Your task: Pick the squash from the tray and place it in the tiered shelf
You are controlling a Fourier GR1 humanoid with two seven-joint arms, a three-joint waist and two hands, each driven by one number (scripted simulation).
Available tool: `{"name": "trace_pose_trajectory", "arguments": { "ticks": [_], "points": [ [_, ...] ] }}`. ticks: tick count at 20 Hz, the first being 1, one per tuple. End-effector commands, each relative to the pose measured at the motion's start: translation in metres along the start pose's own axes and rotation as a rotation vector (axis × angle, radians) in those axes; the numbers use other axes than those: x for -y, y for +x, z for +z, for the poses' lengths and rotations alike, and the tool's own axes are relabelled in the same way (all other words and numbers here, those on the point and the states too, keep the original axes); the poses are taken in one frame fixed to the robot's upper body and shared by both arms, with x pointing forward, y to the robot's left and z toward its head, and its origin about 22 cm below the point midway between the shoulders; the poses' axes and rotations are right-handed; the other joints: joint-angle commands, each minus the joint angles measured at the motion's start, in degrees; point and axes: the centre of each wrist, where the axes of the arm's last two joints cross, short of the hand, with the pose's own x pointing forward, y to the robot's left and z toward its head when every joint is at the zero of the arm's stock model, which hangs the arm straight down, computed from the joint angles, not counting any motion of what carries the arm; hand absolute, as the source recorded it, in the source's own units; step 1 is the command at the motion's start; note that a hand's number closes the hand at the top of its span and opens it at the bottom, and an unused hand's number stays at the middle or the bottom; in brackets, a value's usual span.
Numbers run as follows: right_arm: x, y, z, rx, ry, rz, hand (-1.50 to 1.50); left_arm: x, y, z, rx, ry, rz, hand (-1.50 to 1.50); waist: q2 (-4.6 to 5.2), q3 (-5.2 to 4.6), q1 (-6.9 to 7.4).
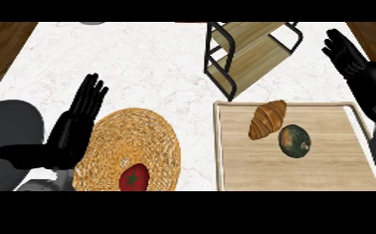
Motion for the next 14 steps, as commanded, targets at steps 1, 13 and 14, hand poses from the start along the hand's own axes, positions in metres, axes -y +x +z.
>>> {"name": "trace_pose_trajectory", "arguments": {
  "ticks": [1, 13, 14],
  "points": [
    [0.018, -0.024, 0.035, 0.022, -0.122, 0.004, -1.50, -0.009, -0.008, 0.015, -0.052, 0.004, -0.060, 0.00, 0.55, 0.26, 0.01],
    [0.016, -0.153, 0.134, 0.235, -0.693, -0.366, -1.50, -0.026, -0.053, 0.035, -0.375, -0.019, -0.263, 0.00, 0.83, 0.71, -1.28],
    [0.014, -0.161, 0.146, 0.257, -0.618, -0.384, -1.50, -0.027, -0.053, 0.032, -0.378, -0.013, -0.274, 0.00, 0.82, 0.60, -0.97]
  ]
}}
